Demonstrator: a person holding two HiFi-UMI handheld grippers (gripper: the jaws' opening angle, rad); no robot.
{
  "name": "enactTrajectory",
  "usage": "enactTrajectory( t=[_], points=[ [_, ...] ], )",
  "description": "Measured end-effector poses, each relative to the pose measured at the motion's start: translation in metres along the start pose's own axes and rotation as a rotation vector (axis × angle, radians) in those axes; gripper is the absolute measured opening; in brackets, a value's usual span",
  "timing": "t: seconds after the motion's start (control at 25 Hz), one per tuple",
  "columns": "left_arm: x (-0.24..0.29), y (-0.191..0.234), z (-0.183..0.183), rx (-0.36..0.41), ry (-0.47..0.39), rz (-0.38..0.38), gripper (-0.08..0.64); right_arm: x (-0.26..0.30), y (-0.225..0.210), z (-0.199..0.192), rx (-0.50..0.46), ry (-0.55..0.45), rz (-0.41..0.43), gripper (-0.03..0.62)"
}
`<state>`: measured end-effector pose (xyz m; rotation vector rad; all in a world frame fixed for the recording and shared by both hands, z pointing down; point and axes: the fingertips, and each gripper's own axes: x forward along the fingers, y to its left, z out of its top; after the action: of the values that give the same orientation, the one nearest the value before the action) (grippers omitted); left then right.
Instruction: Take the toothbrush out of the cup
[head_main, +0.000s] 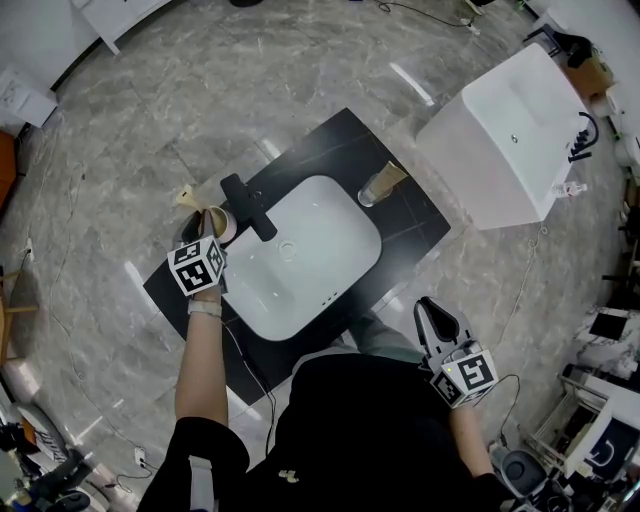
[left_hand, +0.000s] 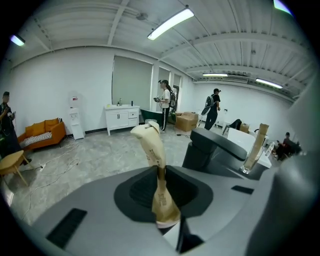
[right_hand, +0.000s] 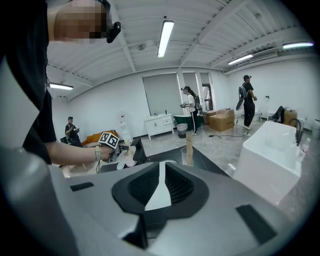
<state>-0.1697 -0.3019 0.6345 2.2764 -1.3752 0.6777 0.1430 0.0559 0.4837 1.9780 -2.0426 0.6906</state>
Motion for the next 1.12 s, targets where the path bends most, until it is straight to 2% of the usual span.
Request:
enactTrajectory(
  t=[0.16, 0.56, 0.84, 1.12],
  points=[
    [0.001, 0.001, 0.000, -0.007, 0.007, 0.005, 0.034, -0.001, -0.002, -0.001, 0.018, -0.001, 0.004, 0.052],
    [-0.020, -0.010, 0.020, 0.037, -0.037, 0.015, 0.023, -0.011, -0.017, -0.004, 0.022, -0.022, 0.022, 0.052],
    [-0.074, -0.025, 0.071, 0.090, -0.130, 0.039, 0.023, -0.001, -0.019, 0.018, 0.015, -0.076, 0.088, 0.052],
    [-0.150, -0.044, 0.112, 0.077, -0.250, 0.055, 0.023, 0.010, -0.007, 0.040, -0.007, -0.132, 0.188, 0.052]
  ],
)
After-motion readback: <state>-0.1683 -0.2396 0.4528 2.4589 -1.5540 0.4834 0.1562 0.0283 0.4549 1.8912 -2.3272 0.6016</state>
